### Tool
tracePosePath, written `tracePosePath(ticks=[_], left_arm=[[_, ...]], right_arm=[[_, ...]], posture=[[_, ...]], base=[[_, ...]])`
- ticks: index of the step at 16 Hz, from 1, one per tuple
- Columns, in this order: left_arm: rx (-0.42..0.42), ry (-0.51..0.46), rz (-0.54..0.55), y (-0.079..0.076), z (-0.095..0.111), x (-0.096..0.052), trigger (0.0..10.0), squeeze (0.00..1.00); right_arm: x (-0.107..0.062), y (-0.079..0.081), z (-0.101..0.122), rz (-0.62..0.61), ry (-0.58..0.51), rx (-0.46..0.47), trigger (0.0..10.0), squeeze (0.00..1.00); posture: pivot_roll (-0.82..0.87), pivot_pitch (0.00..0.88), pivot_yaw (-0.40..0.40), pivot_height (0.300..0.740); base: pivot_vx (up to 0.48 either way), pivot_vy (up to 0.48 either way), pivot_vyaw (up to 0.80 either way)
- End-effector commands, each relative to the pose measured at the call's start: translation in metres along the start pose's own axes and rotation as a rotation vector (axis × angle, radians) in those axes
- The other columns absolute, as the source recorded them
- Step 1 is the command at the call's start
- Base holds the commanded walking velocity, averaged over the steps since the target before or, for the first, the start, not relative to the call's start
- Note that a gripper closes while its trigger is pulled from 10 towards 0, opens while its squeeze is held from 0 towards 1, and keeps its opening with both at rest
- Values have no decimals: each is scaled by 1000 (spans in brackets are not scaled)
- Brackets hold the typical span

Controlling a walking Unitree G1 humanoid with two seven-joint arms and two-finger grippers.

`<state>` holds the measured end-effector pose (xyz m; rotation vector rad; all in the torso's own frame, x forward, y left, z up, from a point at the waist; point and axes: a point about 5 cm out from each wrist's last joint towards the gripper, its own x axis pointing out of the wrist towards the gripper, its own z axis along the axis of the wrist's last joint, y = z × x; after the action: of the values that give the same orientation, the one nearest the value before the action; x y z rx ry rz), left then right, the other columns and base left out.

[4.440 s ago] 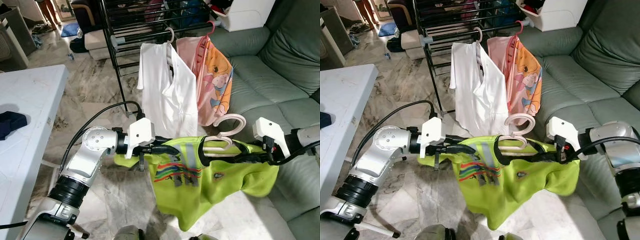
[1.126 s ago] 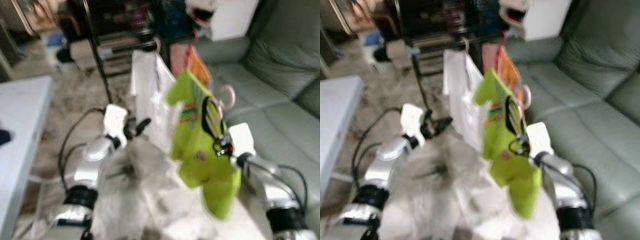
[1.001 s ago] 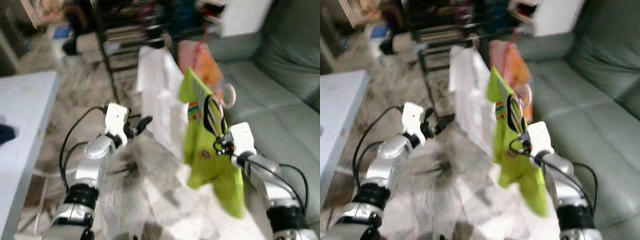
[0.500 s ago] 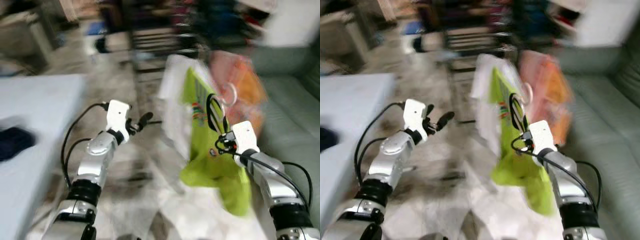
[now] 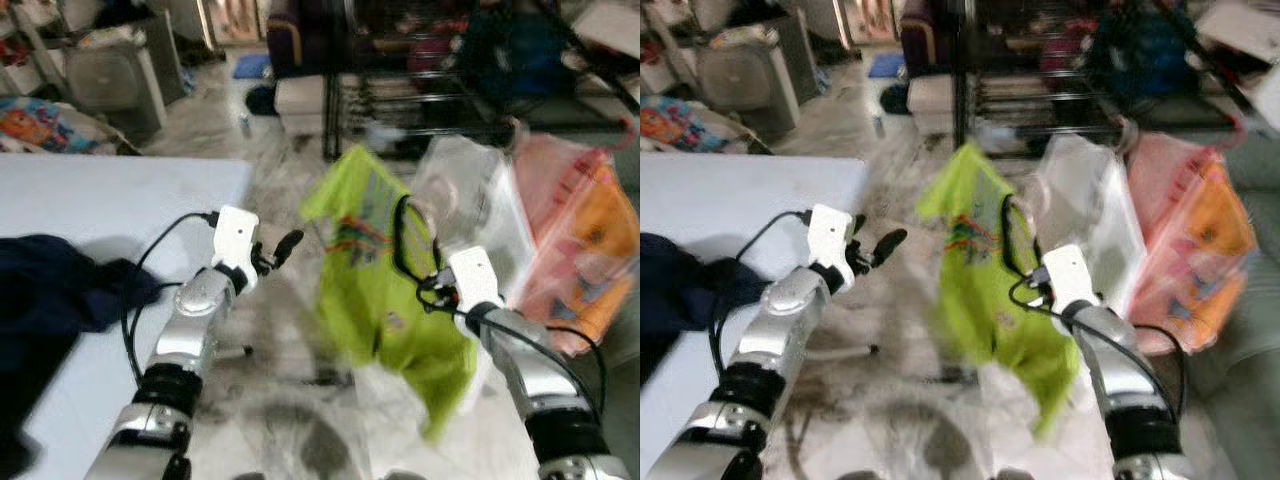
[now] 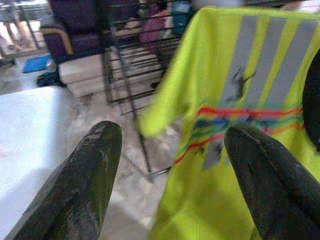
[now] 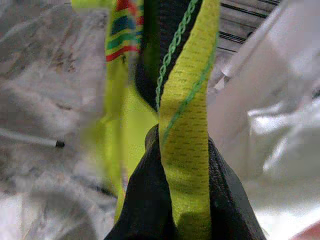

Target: Hang hanger

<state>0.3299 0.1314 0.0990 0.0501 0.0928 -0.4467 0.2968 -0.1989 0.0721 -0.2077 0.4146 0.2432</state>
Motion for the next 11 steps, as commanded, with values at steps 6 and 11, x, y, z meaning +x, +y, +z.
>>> tracePosePath(ticks=[6,11], left_arm=[[18,-15,-14,-3,5,1,10000,0],[5,-16,-15,-7,4,0,10000,0]], right_arm=[[2,-18,1,-237,29,88,10000,0],[4,-10,-12,-296,103,149,10000,0]], posture=[[-61,0,44,740],[-55,0,39,740]], base=[[474,0,0],[0,0,0]])
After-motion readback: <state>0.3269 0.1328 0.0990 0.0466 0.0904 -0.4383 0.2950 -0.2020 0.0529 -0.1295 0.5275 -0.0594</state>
